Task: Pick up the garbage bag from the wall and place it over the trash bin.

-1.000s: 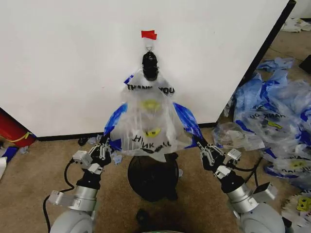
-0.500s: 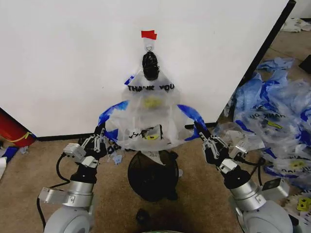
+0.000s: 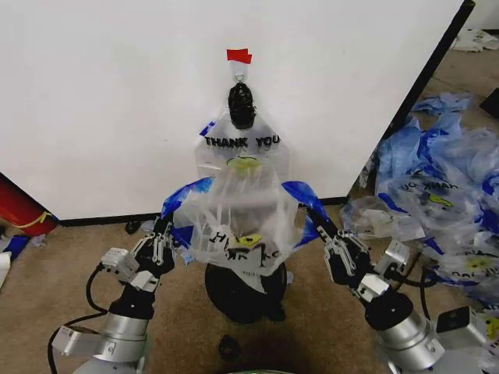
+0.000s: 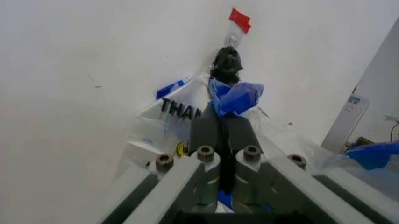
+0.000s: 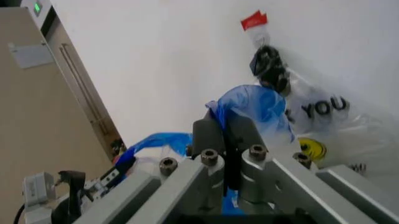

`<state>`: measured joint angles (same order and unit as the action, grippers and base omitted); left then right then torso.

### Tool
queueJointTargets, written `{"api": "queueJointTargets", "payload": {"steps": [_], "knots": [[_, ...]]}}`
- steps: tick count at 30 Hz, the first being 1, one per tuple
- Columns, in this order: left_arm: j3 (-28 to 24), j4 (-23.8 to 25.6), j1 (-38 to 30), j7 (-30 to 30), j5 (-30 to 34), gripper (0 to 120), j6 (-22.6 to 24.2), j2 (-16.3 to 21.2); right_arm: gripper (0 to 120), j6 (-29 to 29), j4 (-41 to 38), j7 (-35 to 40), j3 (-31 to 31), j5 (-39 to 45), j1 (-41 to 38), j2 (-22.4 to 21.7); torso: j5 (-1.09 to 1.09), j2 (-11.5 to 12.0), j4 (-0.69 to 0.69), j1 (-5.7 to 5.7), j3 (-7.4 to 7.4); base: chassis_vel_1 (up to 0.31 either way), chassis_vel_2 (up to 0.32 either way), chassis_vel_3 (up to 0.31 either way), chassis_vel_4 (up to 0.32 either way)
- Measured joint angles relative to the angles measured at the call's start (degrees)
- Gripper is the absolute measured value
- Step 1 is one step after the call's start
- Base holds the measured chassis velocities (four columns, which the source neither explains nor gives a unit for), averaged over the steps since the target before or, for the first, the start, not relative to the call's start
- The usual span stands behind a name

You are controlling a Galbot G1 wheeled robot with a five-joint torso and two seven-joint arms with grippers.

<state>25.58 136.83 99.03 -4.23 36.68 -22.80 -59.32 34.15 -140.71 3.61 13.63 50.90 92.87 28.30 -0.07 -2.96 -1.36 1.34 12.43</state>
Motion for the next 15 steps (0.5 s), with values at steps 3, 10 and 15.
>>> {"api": "queueJointTargets", "payload": {"steps": [3,10,15], "knots": [[-0.2,-1.0,0.5,0.1,-0.8,0,-0.7,0.0,0,0.2,0.5,-0.1,-2.3,-1.4,0.4,0.9,0.0,0.0,0.0,0.0,0.0,0.0,0.0,0.0,0.0],[-0.8,-4.6,-0.1,0.1,-1.6,0,-1.7,-0.5,0,0.1,3.0,0.5,-10.3,-3.4,-4.5,2.6,0.01,0.0,0.01,0.0,0.0,0.0,0.0,0.0,0.0],[-0.8,-6.2,-0.4,0.1,-1.7,0,-2.1,-0.7,0,-0.2,3.9,1.2,-14.6,-3.8,-7.1,3.1,0.0,0.0,0.01,0.0,0.0,0.0,0.0,0.0,0.0]]}}
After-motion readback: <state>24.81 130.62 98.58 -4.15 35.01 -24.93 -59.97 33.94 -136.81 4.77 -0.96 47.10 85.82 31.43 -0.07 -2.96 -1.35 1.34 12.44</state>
